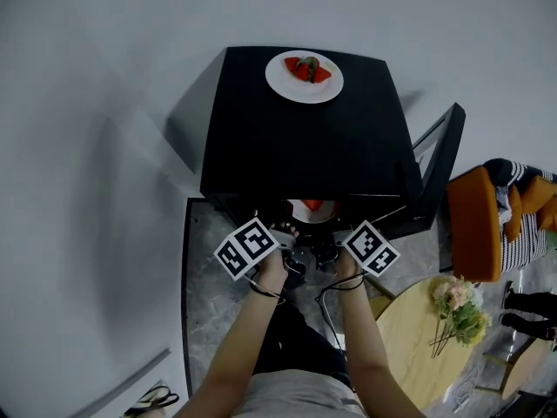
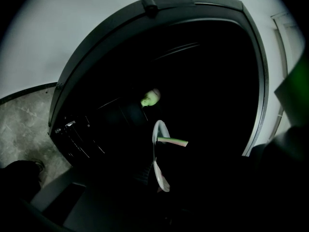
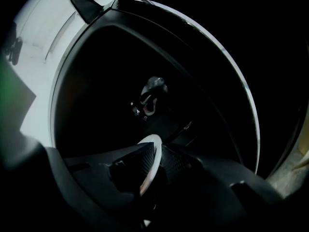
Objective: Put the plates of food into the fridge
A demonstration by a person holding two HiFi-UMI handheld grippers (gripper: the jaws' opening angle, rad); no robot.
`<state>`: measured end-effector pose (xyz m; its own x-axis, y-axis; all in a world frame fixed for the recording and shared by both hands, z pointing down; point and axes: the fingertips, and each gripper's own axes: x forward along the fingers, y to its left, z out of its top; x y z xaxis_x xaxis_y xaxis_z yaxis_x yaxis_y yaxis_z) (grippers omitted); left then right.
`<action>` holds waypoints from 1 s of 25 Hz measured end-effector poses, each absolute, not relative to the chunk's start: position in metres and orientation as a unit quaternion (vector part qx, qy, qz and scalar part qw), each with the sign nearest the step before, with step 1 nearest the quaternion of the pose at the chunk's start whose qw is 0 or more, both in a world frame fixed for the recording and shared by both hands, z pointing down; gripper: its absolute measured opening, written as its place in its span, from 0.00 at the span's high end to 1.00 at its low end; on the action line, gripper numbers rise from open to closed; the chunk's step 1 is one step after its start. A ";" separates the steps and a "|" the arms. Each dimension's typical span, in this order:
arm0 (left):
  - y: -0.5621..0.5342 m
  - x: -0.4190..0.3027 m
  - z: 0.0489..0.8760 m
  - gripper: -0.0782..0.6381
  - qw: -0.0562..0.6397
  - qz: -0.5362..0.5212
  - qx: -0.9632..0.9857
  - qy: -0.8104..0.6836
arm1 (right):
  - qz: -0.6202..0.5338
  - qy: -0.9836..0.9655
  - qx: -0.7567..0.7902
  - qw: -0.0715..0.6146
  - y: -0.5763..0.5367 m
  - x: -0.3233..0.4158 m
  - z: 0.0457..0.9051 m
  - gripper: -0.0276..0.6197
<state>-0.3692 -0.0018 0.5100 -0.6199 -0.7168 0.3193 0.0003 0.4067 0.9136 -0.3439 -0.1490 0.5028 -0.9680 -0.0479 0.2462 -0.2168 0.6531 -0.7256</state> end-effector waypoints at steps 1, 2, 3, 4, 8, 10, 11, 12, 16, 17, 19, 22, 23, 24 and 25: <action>-0.003 -0.370 0.510 0.86 0.365 -0.492 0.237 -0.754 | 0.406 -0.905 0.076 0.101 -0.150 -0.345 0.503 0.90; -0.003 -0.370 0.510 0.86 0.365 -0.494 0.236 -0.753 | 0.403 -0.906 0.079 0.100 -0.150 -0.346 0.503 0.89; -0.003 -0.371 0.510 0.86 0.364 -0.496 0.235 -0.753 | 0.398 -0.908 0.080 0.100 -0.150 -0.347 0.503 0.89; -0.003 -0.371 0.510 0.86 0.363 -0.497 0.234 -0.753 | 0.390 -0.911 0.080 0.103 -0.150 -0.348 0.503 0.89; -0.006 -0.375 0.508 0.86 0.359 -0.504 0.233 -0.750 | 0.325 -0.936 0.089 0.099 -0.156 -0.345 0.493 0.86; -0.007 -0.377 0.507 0.86 0.358 -0.506 0.233 -0.750 | 0.279 -0.952 0.091 0.090 -0.154 -0.334 0.485 0.86; -0.007 -0.377 0.506 0.86 0.357 -0.507 0.233 -0.749 | 0.252 -0.960 0.087 0.085 -0.149 -0.326 0.481 0.86; -0.007 -0.378 0.506 0.86 0.357 -0.508 0.233 -0.749 | 0.224 -0.968 0.077 0.080 -0.142 -0.317 0.478 0.86; -0.008 -0.377 0.506 0.86 0.357 -0.509 0.234 -0.748 | 0.115 -0.990 -0.015 0.081 -0.092 -0.292 0.478 0.91; -0.009 -0.378 0.506 0.86 0.356 -0.509 0.234 -0.748 | 0.104 -0.990 -0.038 0.090 -0.081 -0.291 0.482 0.91; -0.009 -0.379 0.506 0.86 0.356 -0.511 0.232 -0.747 | 0.106 -0.986 -0.063 0.111 -0.065 -0.292 0.491 0.93; -0.012 -0.379 0.506 0.86 0.357 -0.515 0.231 -0.745 | 0.119 -0.981 -0.072 0.133 -0.056 -0.298 0.501 0.94; -0.013 -0.378 0.505 0.86 0.356 -0.514 0.232 -0.745 | 0.120 -0.981 -0.071 0.136 -0.056 -0.300 0.502 0.94; -0.014 -0.378 0.504 0.86 0.356 -0.513 0.234 -0.745 | 0.122 -0.981 -0.069 0.138 -0.057 -0.303 0.503 0.94; -0.016 -0.378 0.503 0.86 0.357 -0.511 0.236 -0.746 | 0.126 -0.980 -0.066 0.138 -0.059 -0.306 0.503 0.94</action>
<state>-0.3784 -0.0157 0.5029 -0.6341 -0.7166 0.2906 0.0118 0.3668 0.9302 -0.3056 -0.0589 0.5027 -0.9532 0.1648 0.2534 0.0951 0.9593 -0.2661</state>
